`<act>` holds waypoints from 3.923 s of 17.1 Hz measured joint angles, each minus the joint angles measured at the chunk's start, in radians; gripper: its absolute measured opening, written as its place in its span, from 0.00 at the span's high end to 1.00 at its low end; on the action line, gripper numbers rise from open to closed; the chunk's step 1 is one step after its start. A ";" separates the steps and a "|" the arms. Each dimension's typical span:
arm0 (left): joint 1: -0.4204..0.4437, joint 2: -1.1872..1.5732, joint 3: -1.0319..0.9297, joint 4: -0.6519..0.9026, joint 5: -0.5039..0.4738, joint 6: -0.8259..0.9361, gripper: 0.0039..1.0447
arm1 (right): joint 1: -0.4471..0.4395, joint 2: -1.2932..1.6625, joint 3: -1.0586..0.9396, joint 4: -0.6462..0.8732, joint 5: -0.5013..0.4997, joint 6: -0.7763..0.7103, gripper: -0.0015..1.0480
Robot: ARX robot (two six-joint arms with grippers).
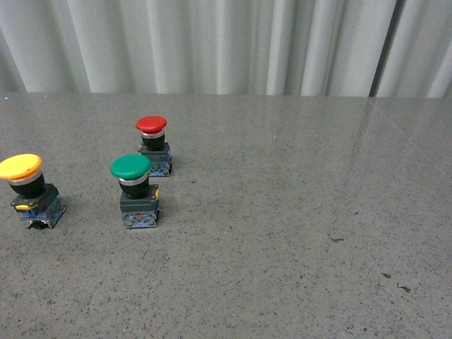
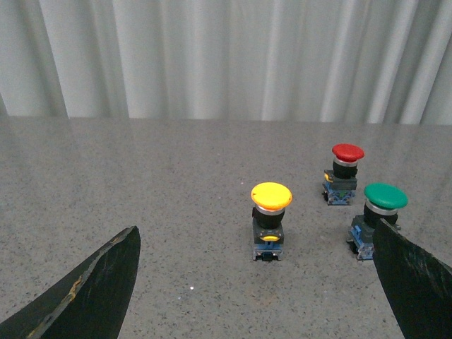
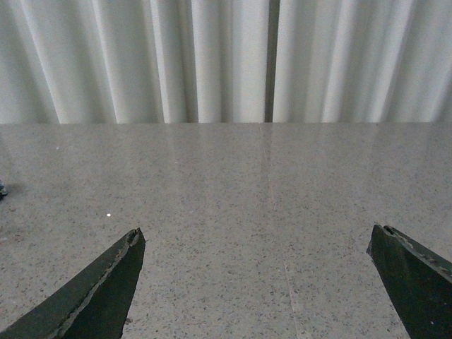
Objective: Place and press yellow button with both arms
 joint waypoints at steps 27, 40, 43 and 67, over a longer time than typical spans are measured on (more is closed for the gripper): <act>-0.175 1.463 0.697 0.376 -0.173 0.023 0.06 | 0.000 0.000 0.000 -0.001 0.000 0.000 0.06; -0.217 1.477 0.633 0.280 -0.240 -0.082 0.61 | 0.000 0.000 0.000 0.000 0.000 0.000 0.06; -0.249 1.398 0.645 0.232 -0.274 -0.060 0.66 | 0.000 0.000 0.000 -0.001 0.000 0.000 0.06; -0.671 1.870 1.105 0.195 -0.306 -0.452 0.67 | 0.000 0.000 0.000 -0.001 0.000 0.000 0.06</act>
